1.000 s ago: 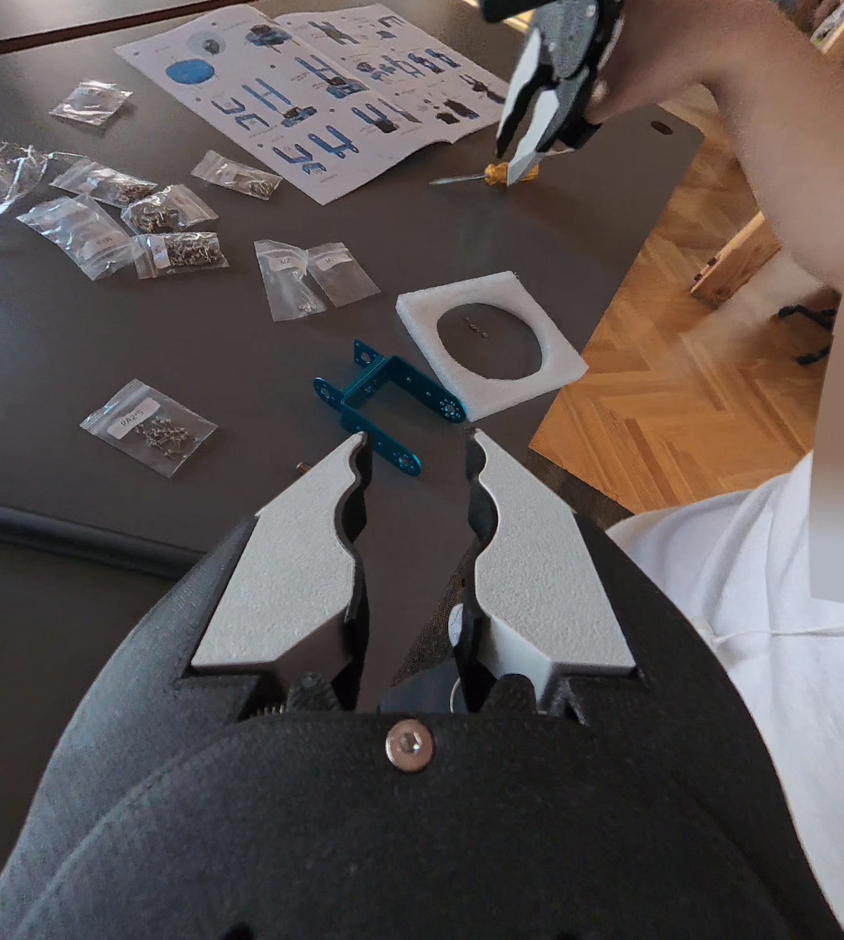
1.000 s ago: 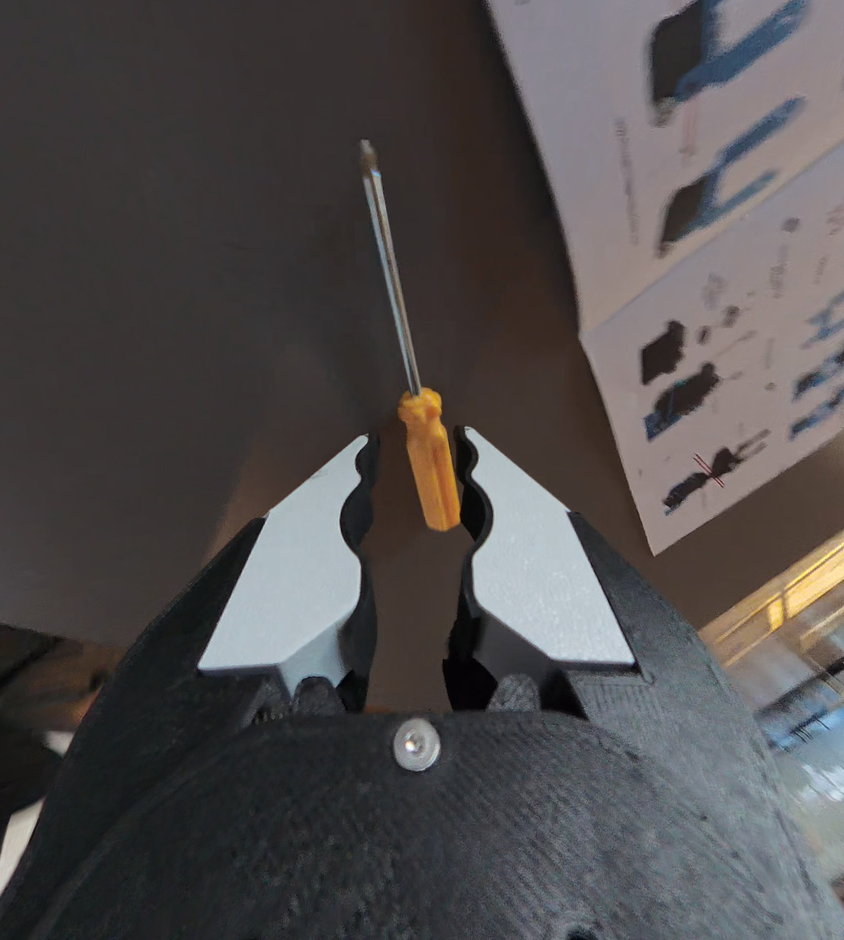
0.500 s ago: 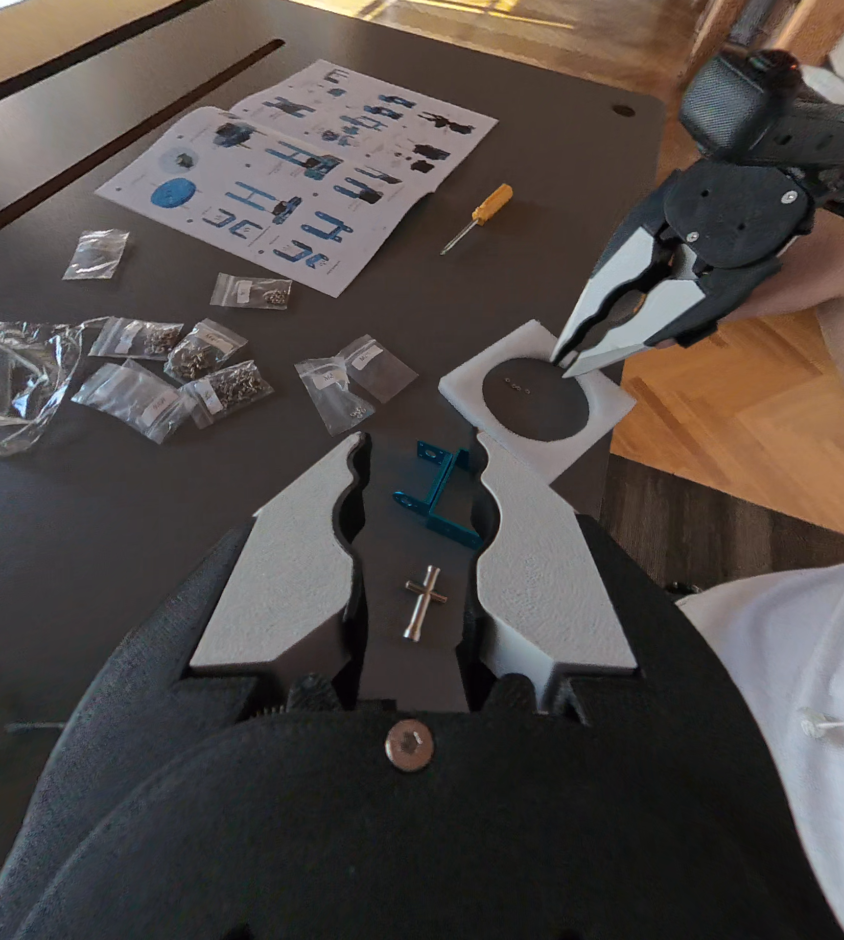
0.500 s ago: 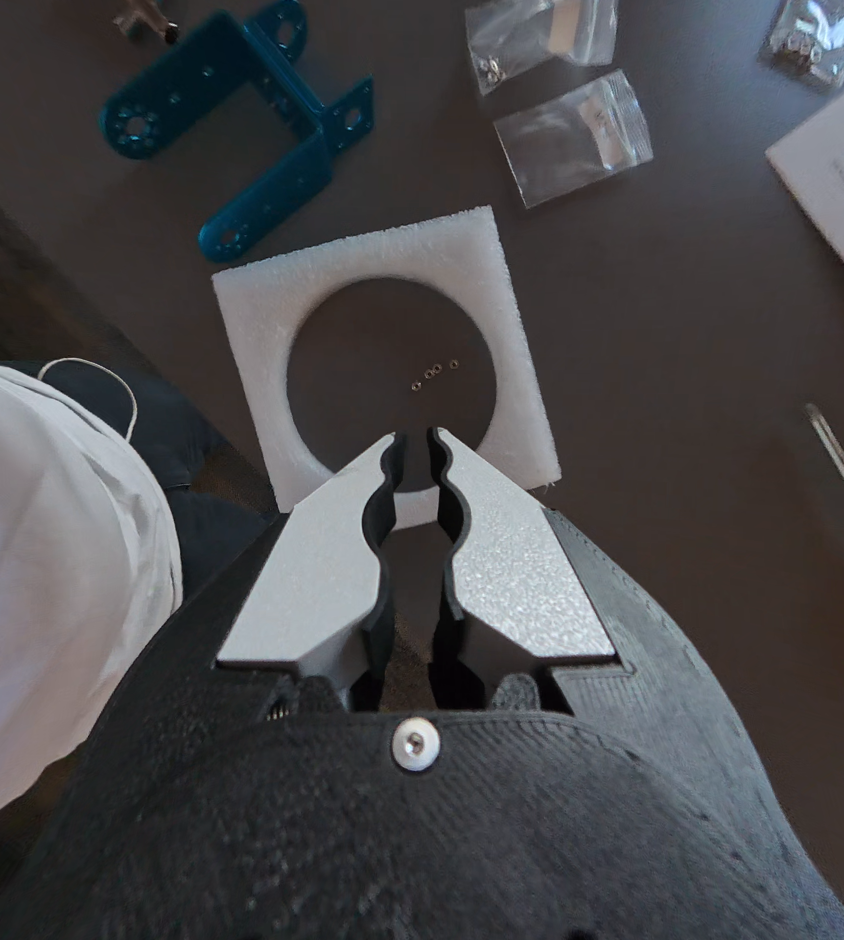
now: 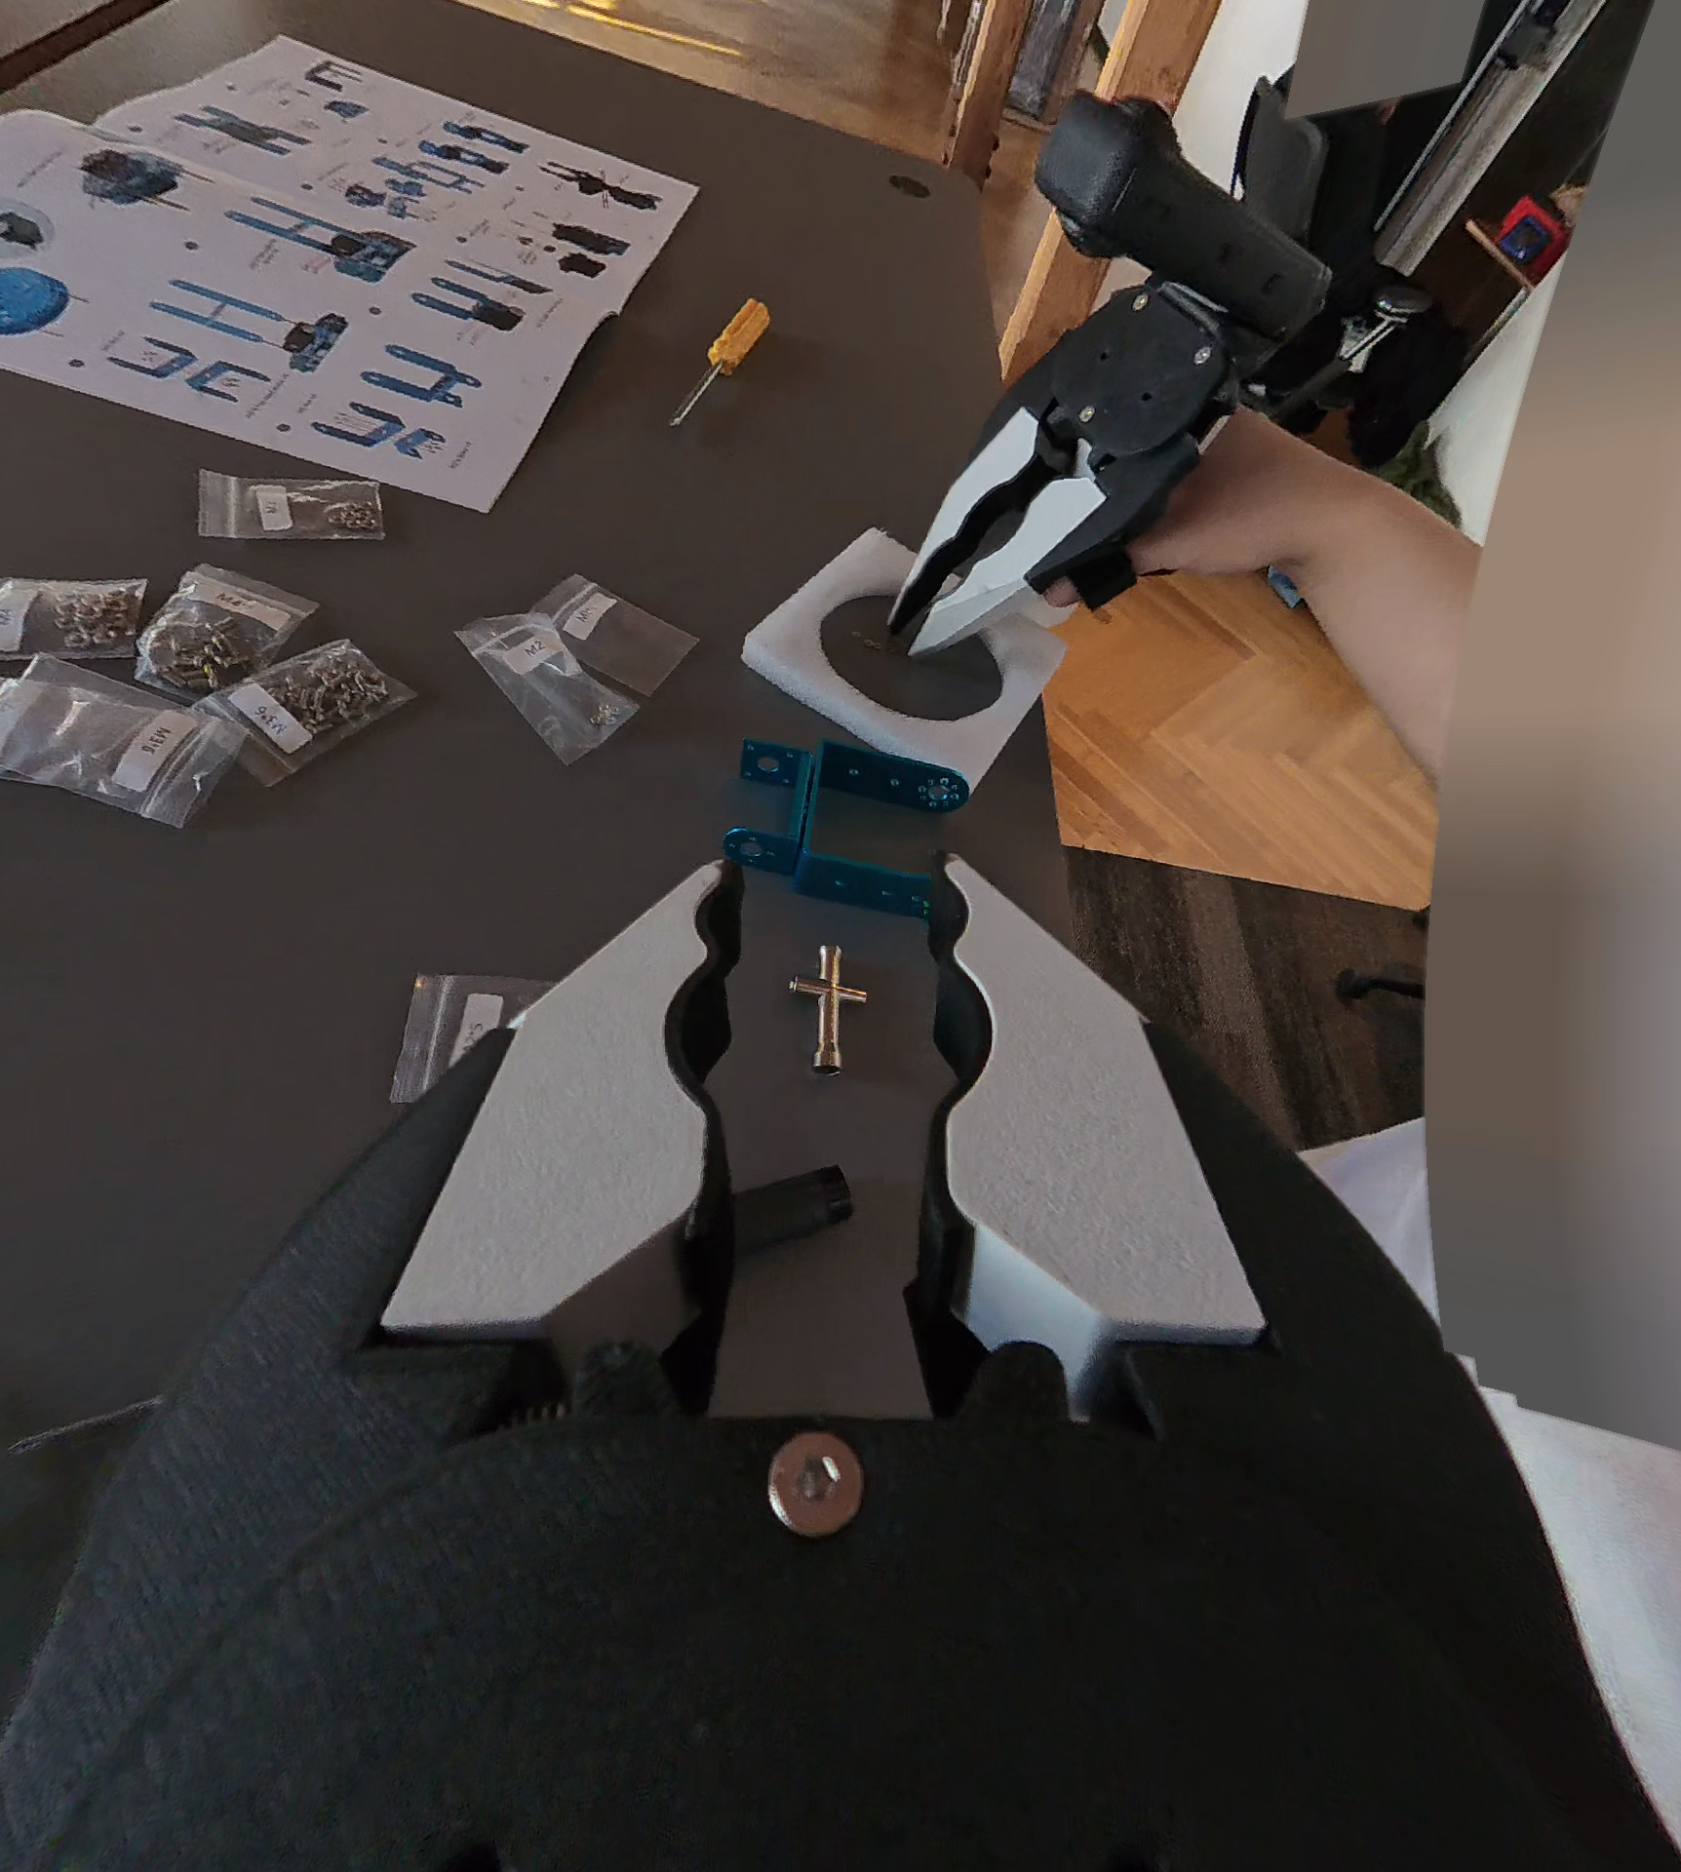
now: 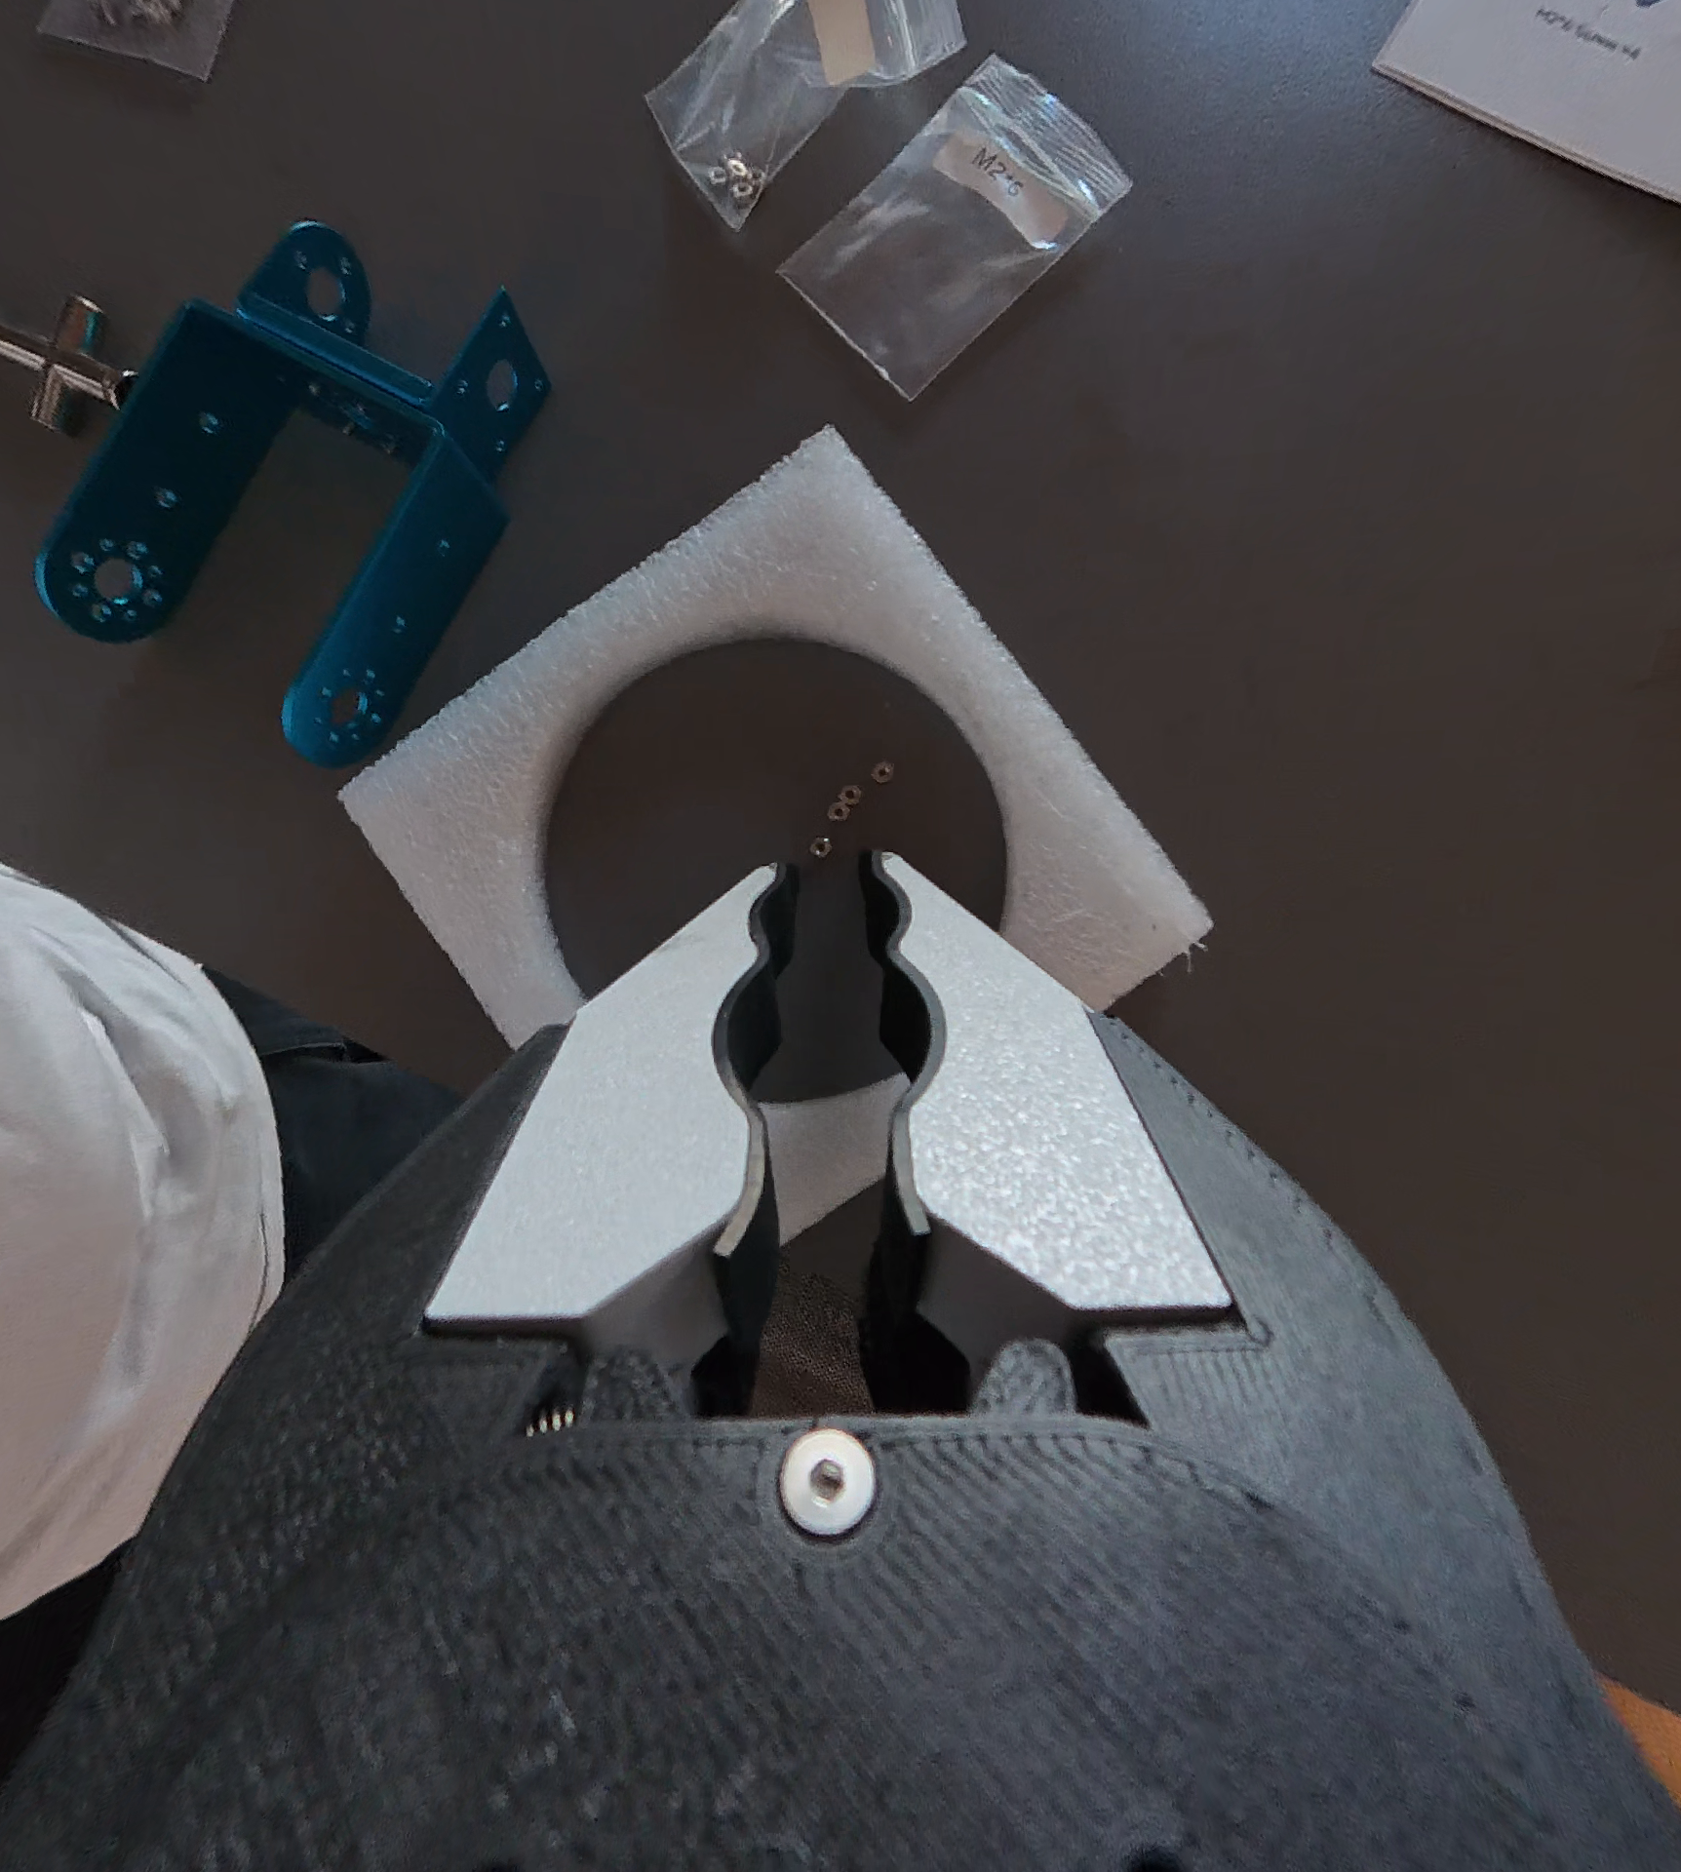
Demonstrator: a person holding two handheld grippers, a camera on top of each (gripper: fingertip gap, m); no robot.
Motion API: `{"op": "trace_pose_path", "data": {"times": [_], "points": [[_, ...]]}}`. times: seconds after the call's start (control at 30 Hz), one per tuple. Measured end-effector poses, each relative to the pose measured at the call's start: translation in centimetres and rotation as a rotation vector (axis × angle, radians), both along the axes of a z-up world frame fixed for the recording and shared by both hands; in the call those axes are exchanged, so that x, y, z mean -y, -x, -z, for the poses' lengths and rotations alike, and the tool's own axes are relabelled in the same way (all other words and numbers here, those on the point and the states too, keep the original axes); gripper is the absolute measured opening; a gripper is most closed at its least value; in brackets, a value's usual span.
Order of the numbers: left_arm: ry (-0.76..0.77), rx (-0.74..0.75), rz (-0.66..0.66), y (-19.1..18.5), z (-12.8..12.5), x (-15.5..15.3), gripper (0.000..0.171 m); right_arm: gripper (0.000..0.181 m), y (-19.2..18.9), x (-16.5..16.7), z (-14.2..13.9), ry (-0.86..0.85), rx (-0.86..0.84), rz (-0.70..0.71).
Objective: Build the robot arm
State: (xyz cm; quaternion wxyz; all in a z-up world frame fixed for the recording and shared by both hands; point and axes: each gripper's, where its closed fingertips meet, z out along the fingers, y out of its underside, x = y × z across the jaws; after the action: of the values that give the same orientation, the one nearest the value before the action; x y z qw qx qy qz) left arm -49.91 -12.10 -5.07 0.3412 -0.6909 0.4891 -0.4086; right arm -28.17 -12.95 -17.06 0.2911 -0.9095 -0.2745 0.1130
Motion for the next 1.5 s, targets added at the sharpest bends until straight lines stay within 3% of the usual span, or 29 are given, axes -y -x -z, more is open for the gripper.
{"op": "trace_pose_path", "data": {"times": [0.33, 0.77, 1.1, 1.27, 1.5], "points": [[0.028, -0.011, -0.009, 0.6, 0.7, 0.5, 0.036, 0.012, 0.1, -0.2, 0.1, 0.026, 0.004, -0.050], [0.041, -0.028, -0.007, 0.6, 1.1, 0.6, 0.036, 0.008, 0.3, 0.0, 0.3, 0.242, 0.327, -0.299], [0.053, -0.030, -0.011, 1.3, 1.6, 0.3, 0.036, 0.002, 0.4, 0.3, 0.4, 0.306, 0.347, -0.349], [0.068, -0.039, -0.012, 1.9, 2.2, 0.1, 0.036, 0.002, 1.0, 0.5, -0.3, 0.170, 0.245, -0.292], [0.110, -0.025, 0.020, 1.5, 2.9, -0.3, 0.036, 0.002, 6.0, 0.5, -5.0, -0.263, -0.060, -0.134]]}}
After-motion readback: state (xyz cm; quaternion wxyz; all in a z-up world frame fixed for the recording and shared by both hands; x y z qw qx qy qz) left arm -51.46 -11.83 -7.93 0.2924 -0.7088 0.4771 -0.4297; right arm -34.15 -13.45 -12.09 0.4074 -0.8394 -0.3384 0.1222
